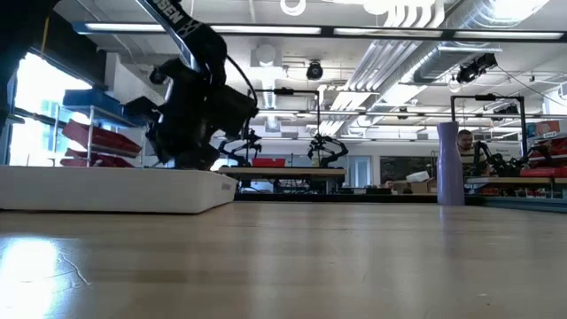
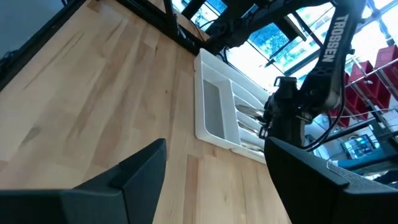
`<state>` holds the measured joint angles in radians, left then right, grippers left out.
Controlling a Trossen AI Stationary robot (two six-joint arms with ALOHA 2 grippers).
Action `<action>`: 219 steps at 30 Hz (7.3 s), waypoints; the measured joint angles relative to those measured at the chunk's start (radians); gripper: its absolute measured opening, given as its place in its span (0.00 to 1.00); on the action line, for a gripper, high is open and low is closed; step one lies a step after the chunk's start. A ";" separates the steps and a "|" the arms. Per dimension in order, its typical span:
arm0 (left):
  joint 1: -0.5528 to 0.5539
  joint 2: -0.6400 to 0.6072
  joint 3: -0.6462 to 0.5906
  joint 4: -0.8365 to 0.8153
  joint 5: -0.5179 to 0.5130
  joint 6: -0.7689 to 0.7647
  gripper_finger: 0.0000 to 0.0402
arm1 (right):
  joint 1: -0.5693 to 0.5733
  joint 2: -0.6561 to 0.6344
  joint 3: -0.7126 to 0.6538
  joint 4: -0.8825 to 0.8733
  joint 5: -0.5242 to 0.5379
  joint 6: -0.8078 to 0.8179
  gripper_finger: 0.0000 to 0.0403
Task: Sort silverware
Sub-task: Put the spoon in the silverware tray, then return to Home Position
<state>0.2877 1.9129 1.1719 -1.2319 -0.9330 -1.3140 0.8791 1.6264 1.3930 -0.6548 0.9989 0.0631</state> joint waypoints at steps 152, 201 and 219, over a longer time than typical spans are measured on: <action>-0.374 -1.909 -1.159 1.354 0.764 1.072 0.00 | -0.930 -1.621 -1.385 0.687 -1.112 0.208 0.00; -0.346 -1.900 -1.160 1.275 0.694 1.396 0.00 | -0.930 -1.620 -1.385 0.687 -1.111 0.208 0.00; -0.346 -1.900 -1.160 1.274 0.694 1.396 0.00 | -0.930 -1.620 -1.385 0.687 -1.111 0.208 0.00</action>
<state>-0.0585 0.0128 0.0124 0.0422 -0.2386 0.0822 -0.0505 0.0063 0.0082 0.0319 -0.1123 0.2708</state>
